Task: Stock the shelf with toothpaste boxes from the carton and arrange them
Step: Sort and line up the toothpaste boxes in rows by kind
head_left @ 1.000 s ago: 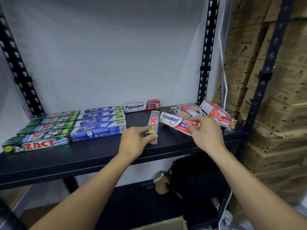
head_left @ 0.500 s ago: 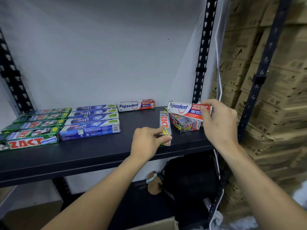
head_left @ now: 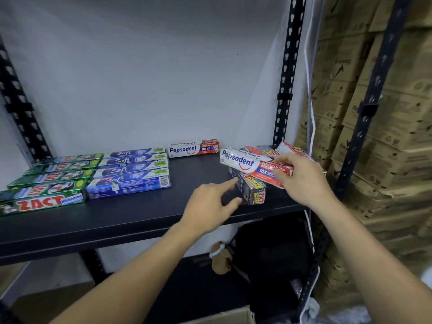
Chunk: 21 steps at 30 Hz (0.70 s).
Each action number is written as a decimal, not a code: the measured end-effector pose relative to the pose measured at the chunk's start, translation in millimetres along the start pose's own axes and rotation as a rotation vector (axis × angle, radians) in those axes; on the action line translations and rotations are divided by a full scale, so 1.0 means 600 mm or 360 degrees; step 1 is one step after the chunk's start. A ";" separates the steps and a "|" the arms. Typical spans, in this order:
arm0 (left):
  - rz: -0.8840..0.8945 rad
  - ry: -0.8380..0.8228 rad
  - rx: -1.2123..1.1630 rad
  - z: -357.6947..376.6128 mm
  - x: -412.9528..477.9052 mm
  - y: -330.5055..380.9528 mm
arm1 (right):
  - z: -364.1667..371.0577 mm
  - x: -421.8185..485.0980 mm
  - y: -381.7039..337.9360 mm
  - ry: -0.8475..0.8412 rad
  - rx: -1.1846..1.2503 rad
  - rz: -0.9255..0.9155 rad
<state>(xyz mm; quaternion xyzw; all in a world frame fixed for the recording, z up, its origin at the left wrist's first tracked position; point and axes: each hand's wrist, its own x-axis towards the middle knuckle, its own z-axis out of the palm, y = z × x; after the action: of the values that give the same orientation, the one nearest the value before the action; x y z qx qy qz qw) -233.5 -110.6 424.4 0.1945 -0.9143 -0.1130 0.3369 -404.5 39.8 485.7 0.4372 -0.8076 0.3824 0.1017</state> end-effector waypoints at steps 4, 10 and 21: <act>-0.0103 0.0028 0.0427 -0.062 -0.006 -0.087 | 0.001 0.025 -0.005 -0.0142 -0.0157 -0.0093; -0.0345 0.0146 0.0794 -0.139 -0.023 -0.193 | 0.031 0.068 -0.023 -0.0214 -0.0301 -0.0133; -0.0599 -0.0010 0.0863 -0.157 -0.042 -0.264 | 0.151 0.196 -0.078 -0.0295 -0.0449 -0.0314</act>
<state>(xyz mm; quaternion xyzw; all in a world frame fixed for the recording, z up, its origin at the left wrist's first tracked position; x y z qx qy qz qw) -109.7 -249.4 426.8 0.4424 -0.8600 0.0736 0.2433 -422.4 -113.3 506.9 0.5291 -0.8123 0.2118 0.1241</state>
